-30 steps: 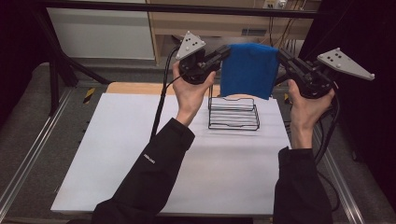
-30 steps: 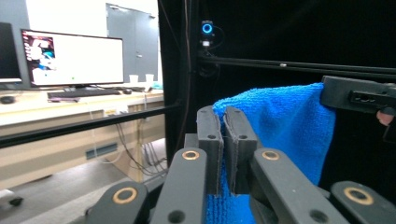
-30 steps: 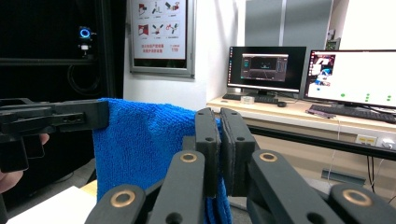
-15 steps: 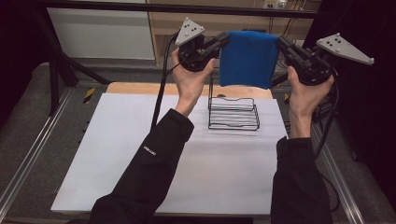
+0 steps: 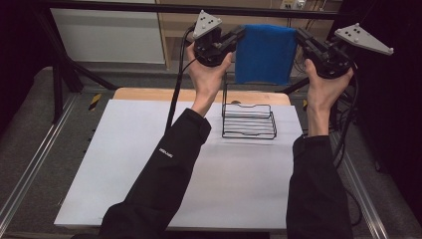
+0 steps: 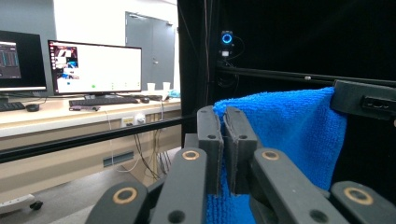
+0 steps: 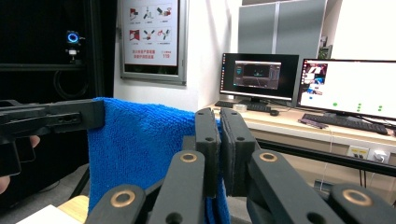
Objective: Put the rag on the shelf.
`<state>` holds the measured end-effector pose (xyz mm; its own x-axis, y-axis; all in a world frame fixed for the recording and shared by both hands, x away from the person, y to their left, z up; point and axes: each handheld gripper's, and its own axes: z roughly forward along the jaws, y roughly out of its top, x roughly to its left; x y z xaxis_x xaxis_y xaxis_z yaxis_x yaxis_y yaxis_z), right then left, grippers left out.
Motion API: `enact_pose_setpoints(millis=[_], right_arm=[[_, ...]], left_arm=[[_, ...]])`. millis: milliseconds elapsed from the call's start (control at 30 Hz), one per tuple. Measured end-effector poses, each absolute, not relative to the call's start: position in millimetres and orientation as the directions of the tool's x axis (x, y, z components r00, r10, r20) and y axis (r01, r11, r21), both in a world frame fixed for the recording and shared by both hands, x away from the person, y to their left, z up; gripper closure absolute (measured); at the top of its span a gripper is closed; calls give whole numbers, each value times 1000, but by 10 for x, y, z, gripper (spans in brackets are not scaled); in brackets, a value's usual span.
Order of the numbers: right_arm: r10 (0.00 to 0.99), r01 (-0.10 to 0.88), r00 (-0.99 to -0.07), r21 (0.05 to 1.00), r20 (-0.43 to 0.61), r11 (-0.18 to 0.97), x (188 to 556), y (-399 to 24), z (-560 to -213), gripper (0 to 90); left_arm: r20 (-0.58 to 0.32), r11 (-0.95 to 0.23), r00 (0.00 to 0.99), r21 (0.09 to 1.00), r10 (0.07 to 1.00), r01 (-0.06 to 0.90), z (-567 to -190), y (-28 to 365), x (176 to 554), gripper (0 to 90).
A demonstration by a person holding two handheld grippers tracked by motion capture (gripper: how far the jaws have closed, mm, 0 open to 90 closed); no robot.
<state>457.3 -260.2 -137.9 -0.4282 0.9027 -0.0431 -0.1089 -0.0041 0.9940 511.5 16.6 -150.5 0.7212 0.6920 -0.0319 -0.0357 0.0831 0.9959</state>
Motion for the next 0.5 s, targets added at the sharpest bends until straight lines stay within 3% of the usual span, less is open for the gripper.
enact_pose_setpoints(millis=[500], right_arm=[[907, -50, -420, 999, -29, 8, 4916, -2623, -1551, 870]], left_arm=[[-33, 62, 709, 998, 705, -15, -1699, 145, 5388, 861]])
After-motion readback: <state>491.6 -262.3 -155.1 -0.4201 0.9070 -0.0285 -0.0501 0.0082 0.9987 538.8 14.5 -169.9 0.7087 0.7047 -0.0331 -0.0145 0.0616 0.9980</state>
